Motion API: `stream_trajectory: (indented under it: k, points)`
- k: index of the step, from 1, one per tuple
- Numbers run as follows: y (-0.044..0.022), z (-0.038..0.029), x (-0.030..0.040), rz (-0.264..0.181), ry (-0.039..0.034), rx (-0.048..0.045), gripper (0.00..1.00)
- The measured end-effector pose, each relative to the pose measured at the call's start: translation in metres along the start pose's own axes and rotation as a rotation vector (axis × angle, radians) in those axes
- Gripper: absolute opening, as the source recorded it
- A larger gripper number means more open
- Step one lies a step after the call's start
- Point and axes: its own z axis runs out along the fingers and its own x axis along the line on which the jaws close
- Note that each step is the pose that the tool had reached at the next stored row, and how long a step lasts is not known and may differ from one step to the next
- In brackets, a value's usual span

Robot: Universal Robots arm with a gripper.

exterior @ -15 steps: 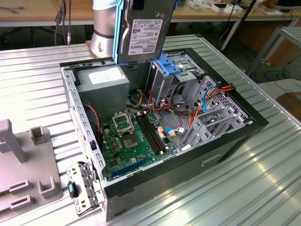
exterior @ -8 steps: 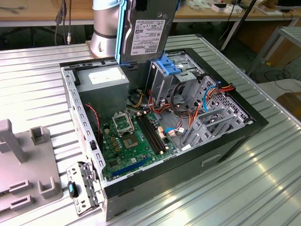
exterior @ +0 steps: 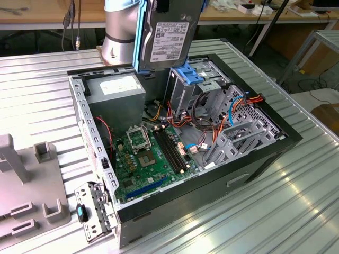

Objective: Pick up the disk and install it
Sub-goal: 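Pick up the disk, then insert the disk into the insertion slot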

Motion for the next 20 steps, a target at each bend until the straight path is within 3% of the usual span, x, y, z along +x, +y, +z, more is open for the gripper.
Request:
stream_trajectory:
  k: [8,20]
  points:
    - [-0.0185,0.0018,0.0000,0.000,-0.0001,0.0015,0.37]
    - [-0.0188,0.0020,0.0012,-0.002,-0.0001,0.0018,0.37]
